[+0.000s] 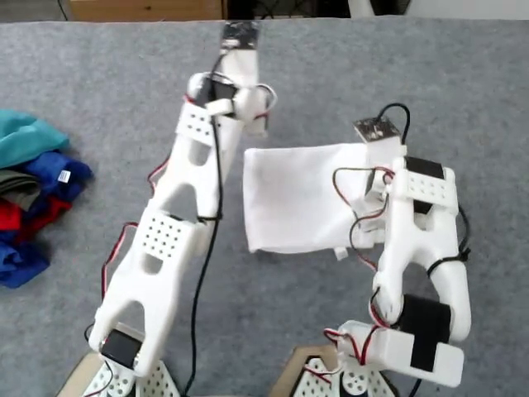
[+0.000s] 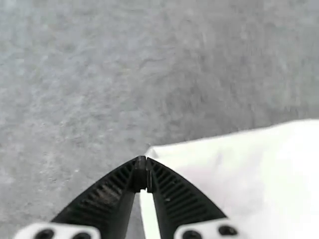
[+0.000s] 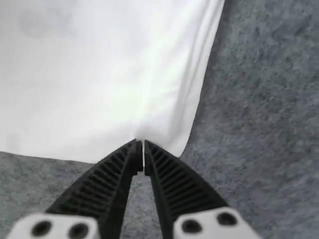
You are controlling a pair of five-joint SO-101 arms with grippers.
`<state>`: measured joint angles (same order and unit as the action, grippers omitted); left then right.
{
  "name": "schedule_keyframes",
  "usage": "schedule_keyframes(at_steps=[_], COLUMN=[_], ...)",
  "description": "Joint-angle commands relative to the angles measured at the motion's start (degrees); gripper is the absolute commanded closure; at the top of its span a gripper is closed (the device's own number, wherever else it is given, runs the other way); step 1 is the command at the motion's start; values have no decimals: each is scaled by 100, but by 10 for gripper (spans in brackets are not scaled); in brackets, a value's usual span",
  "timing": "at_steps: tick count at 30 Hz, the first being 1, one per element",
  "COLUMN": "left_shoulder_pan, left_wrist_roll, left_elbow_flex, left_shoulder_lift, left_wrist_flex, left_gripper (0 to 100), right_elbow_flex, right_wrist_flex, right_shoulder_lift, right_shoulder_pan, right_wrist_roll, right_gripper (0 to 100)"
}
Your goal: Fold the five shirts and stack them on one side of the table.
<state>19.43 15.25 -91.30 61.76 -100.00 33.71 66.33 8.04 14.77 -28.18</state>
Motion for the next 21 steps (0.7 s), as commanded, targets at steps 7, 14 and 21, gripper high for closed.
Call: schedule_keyframes(at_steps=[7,14,21], left_shoulder_pan=[40,-338,-136], left_wrist_roll=[18,299,290], left_elbow_flex=[303,303,303], left_shoulder_lift=[712,1169,1169], left_wrist_flex=[0,598,633], left_gripper=[971,971,971], right_elbow_flex=[-242,57,1288], right_wrist_flex=[-141,-791,-2048], right_shoulder_lift=[488,462,198], right_shoulder_pan=[299,290,299], right_wrist_roll=[-26,-70,-70], right_gripper=[984,984,984])
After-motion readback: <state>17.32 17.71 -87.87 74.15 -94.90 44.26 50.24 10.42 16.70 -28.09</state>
